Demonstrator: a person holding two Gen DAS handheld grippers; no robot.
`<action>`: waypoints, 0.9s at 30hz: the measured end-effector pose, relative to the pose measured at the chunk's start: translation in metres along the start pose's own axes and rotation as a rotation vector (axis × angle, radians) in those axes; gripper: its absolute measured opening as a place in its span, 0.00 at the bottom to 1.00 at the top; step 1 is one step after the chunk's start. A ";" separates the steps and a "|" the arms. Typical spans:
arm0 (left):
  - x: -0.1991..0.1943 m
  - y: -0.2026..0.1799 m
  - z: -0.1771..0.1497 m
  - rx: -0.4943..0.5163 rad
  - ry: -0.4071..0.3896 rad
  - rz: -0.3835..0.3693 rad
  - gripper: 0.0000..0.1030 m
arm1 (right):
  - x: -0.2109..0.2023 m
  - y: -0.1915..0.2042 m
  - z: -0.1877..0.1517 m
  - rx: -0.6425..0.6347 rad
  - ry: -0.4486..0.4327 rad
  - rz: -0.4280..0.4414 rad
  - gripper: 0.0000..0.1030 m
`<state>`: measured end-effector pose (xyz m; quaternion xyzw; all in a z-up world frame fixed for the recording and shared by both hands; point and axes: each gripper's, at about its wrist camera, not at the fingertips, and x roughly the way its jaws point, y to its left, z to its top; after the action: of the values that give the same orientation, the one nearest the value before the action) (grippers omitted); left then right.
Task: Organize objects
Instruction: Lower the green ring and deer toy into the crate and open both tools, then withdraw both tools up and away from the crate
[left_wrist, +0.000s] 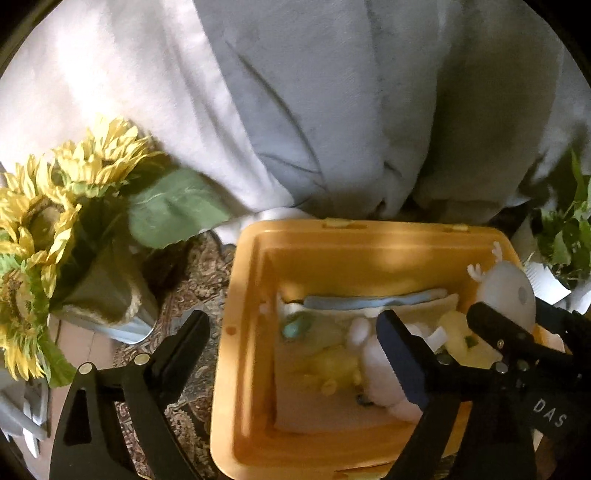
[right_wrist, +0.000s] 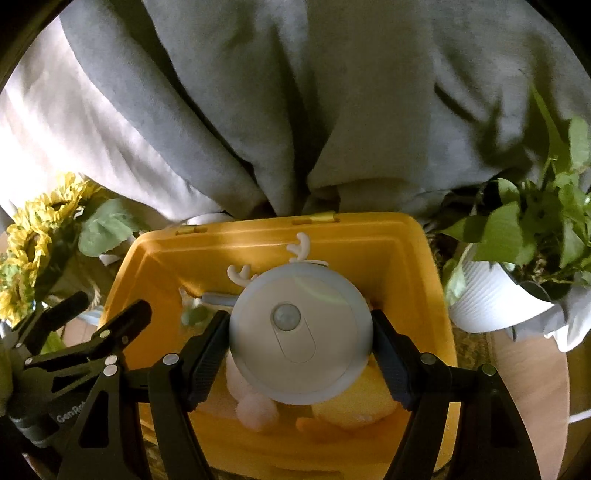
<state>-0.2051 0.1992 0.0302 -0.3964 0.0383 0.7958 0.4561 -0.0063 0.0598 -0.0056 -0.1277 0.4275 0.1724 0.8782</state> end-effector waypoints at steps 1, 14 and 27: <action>0.000 0.002 -0.001 -0.005 -0.001 0.006 0.90 | 0.003 0.001 0.001 -0.002 0.003 0.002 0.72; -0.013 0.013 -0.010 -0.034 -0.035 0.048 0.92 | -0.009 0.001 0.000 0.028 -0.036 -0.069 0.85; -0.051 0.024 -0.030 -0.068 -0.075 0.051 0.96 | -0.054 0.007 -0.027 0.036 -0.071 -0.074 0.85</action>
<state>-0.1911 0.1370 0.0363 -0.3805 0.0041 0.8222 0.4232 -0.0593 0.0456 0.0199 -0.1215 0.3941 0.1368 0.9007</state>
